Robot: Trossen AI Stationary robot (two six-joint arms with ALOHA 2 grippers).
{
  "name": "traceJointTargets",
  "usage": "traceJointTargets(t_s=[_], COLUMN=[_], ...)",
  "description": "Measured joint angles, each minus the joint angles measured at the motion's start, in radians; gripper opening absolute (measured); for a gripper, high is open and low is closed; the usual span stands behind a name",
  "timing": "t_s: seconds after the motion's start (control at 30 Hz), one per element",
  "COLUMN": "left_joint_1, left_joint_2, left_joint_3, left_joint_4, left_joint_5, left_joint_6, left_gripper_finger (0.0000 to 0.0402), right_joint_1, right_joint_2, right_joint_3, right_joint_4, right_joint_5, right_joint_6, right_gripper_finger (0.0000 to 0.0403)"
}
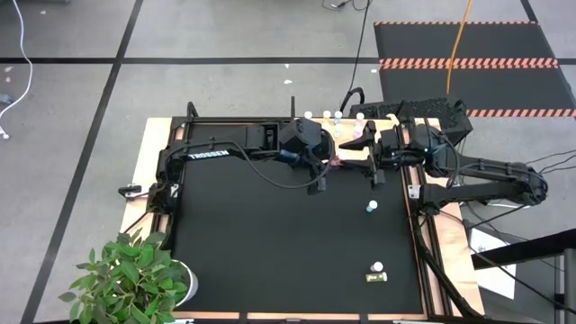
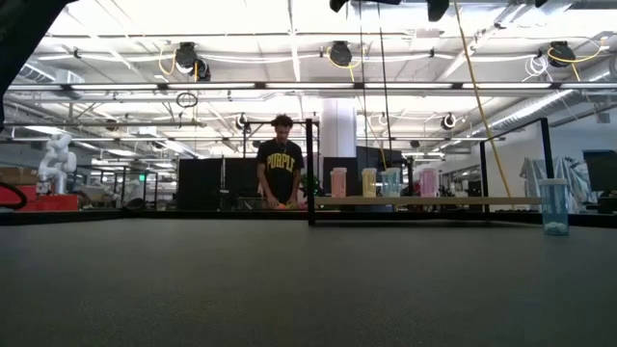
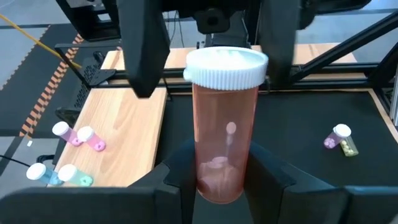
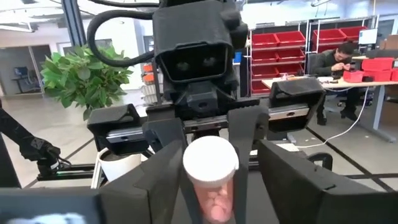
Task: Pick and place medicine bottles onto shelf by color
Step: Put the pink pill bottle aligned with the other pink pill bottles on the shelf
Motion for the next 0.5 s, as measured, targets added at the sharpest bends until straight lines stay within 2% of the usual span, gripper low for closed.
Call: traceJointTargets(t_s=[0.3, 0.5], left_joint_1=[0.004, 0.003], left_joint_2=[0.000, 0.000], left_joint_3=[0.000, 0.000], left_joint_4=[0.001, 0.013], left_joint_5=[-0.001, -0.001], left_joint_6=[0.000, -0.008], left_gripper_finger=[0.0116, 0.0119], right_joint_1=[-0.040, -0.043], right_joint_2=[0.000, 0.000], right_joint_3=[0.000, 0.000], right_joint_4=[-0.001, -0.008], right_joint_5=[-0.072, -0.076], right_joint_6=[0.033, 0.032], right_gripper_finger=[0.0116, 0.0109])
